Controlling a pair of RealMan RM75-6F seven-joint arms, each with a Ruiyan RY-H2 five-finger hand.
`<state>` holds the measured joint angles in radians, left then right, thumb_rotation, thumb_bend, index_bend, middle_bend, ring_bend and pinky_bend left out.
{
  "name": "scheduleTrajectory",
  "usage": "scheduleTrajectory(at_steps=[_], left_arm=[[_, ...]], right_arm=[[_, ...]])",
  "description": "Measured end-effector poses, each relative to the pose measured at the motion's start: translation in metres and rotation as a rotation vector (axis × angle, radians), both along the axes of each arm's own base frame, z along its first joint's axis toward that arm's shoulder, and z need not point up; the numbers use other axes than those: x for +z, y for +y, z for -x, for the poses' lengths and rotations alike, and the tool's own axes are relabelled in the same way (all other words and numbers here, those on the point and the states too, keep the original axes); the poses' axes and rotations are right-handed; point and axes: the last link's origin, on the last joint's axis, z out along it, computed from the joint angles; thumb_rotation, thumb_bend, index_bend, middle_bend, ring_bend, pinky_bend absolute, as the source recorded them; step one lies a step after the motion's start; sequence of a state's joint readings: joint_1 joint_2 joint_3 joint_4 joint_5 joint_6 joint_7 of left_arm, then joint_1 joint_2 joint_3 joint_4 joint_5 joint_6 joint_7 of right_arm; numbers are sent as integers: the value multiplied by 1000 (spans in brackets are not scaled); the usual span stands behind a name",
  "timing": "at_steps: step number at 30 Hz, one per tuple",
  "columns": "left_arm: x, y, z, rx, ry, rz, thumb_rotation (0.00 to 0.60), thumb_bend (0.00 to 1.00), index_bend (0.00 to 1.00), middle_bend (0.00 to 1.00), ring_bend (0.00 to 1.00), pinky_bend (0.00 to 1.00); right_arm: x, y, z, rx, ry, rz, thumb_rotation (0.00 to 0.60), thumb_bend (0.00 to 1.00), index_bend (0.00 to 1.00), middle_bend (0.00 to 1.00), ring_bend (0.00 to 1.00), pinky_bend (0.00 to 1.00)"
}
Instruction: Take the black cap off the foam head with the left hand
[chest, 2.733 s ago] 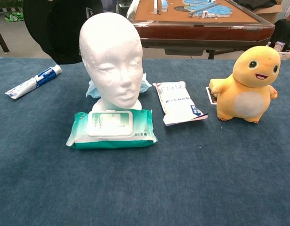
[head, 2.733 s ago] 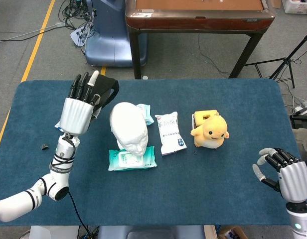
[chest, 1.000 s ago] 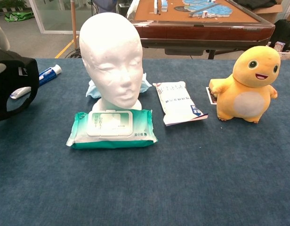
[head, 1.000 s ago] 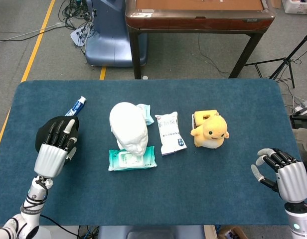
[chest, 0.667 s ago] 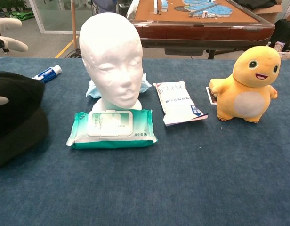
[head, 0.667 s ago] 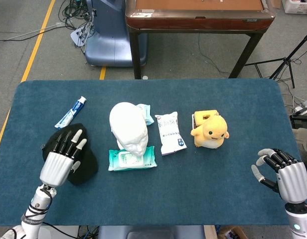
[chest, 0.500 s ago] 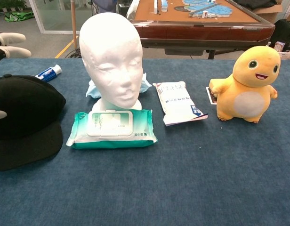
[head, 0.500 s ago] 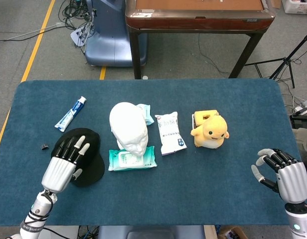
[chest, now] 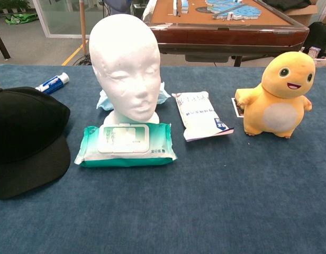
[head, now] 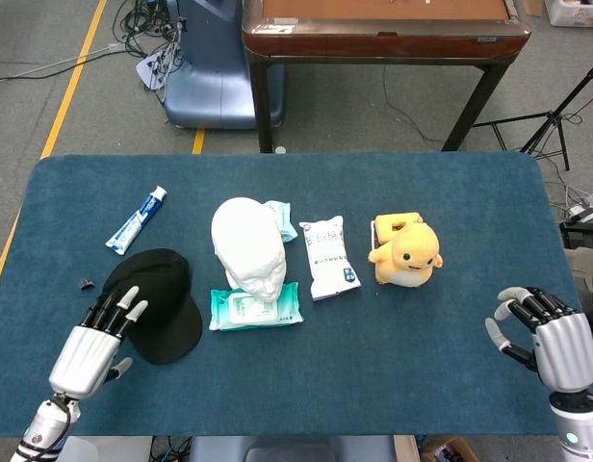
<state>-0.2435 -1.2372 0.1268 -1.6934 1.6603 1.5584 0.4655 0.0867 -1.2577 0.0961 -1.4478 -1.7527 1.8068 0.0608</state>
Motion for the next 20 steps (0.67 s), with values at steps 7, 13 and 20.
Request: scheduleTrajectory(at_steps=[7,13,20], left_arm=[[14,-24,14,77,-57,-40,600,23,182,58,0,107],[22,-33,24,83,-120,-66,600,24,192,58,0,107],[29,-28,37,94,-167,-101,600,24,197,58,0,109]], right_arm=[[-3,-1,0,-12,12,-8,600,318,590,468,419,603],[-4,-2,0,-18,20,-7,600,318,590,468,419,603],[-2,-4,4,-40,17,-2,600,318,590,468,419,603]])
